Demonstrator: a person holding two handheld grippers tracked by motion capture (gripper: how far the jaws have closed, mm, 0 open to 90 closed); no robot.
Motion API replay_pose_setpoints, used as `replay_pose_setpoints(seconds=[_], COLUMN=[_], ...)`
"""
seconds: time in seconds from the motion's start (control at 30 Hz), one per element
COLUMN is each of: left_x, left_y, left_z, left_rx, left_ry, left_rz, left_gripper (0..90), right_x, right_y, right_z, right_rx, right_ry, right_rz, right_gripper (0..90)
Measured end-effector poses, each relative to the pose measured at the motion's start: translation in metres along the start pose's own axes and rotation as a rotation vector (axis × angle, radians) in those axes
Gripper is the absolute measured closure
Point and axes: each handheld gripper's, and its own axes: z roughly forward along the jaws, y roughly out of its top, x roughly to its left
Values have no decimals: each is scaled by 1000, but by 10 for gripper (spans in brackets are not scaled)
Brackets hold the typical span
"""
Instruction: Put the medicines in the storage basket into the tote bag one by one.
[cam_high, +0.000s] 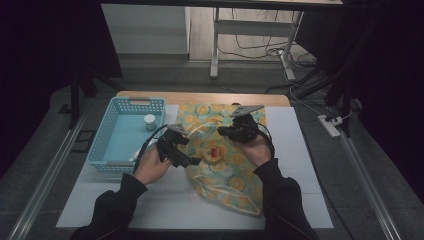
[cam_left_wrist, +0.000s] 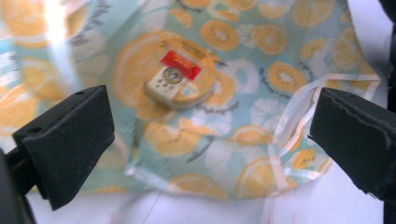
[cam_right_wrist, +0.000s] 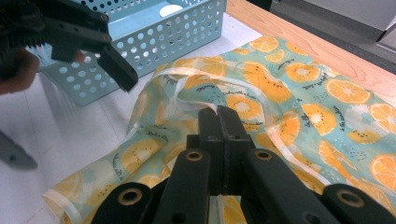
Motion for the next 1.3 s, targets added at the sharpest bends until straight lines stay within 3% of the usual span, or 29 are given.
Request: replay_pose_setpoints(seconds=[0.27,0.83,0.93,1.07,1.3], left_x=[10,46,52,59,77], left_y=[-6,-30,-35,-41,-55], left_z=[-27,-72,-78,-83,-88], left_rx=[-37,-15,-4,10,29], left_ry=[56,209,223,281,312], left_rz=[-11,-106,-131,-142,-177], left_gripper=[0,0,0,0,0], right_x=[0,0,0,0,0], right_y=[0,0,-1,-1,-1], right_z=[1,2,2,2,2], right_rx=[1,2,3,5,4], right_ry=[2,2,3,2,2], right_rz=[-1,-3,-3,-3,-4], right_gripper=[896,896,897,896,896])
